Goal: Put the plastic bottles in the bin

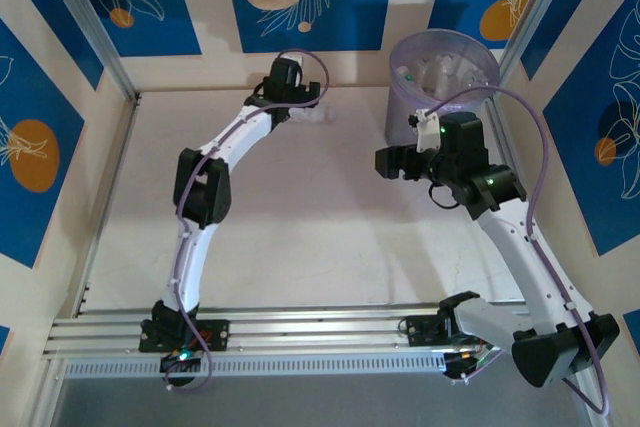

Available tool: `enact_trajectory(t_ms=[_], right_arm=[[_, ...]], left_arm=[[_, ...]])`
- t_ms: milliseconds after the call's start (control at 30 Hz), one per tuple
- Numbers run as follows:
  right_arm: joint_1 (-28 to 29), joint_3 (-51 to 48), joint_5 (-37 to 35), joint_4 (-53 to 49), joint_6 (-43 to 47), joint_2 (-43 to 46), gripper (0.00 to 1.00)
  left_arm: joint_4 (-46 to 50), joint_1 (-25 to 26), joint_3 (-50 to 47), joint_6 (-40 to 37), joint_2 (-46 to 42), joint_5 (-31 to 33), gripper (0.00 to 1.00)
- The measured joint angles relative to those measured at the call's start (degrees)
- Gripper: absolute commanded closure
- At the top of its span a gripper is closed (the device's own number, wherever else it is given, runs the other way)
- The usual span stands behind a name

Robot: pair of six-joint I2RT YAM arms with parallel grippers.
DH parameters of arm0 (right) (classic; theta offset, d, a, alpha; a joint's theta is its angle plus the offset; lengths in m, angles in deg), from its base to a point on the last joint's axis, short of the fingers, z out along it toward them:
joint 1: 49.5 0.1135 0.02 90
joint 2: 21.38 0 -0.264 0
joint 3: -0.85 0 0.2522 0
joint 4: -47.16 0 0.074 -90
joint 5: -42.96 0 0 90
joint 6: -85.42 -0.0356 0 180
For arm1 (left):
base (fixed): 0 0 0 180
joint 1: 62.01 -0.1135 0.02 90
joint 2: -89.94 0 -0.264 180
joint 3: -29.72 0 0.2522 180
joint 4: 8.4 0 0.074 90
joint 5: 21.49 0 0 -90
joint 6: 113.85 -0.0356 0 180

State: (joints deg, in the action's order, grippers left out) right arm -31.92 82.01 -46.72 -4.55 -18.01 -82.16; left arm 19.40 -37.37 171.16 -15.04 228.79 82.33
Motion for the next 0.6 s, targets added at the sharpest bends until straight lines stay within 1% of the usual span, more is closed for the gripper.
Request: enact_trajectory(t_ms=[133,200,433,600], right_arm=[[0.00,-1.62,0.02,-0.15,-0.68,1.33,0.16],[0.04,-2.03,0.00,-0.48,-1.05,1.70,0.16],[0.09,-3.06,-0.09,-1.14,-1.70,3.74,0.16],[0.09,-3.43,-0.07,-1.11,-1.90,4.00,0.16]], left_arm=[[5.86,-0.55,15.17,-1.68,9.68,0.11,0.00],[7.69,-1.14,18.99,-1.51,12.33,-0.79,0.00],[11.63,-4.92,21.00,2.82,15.52,-6.01,0.00],[14.99,-6.01,21.22,3.02,16.31,-8.07,0.01]])
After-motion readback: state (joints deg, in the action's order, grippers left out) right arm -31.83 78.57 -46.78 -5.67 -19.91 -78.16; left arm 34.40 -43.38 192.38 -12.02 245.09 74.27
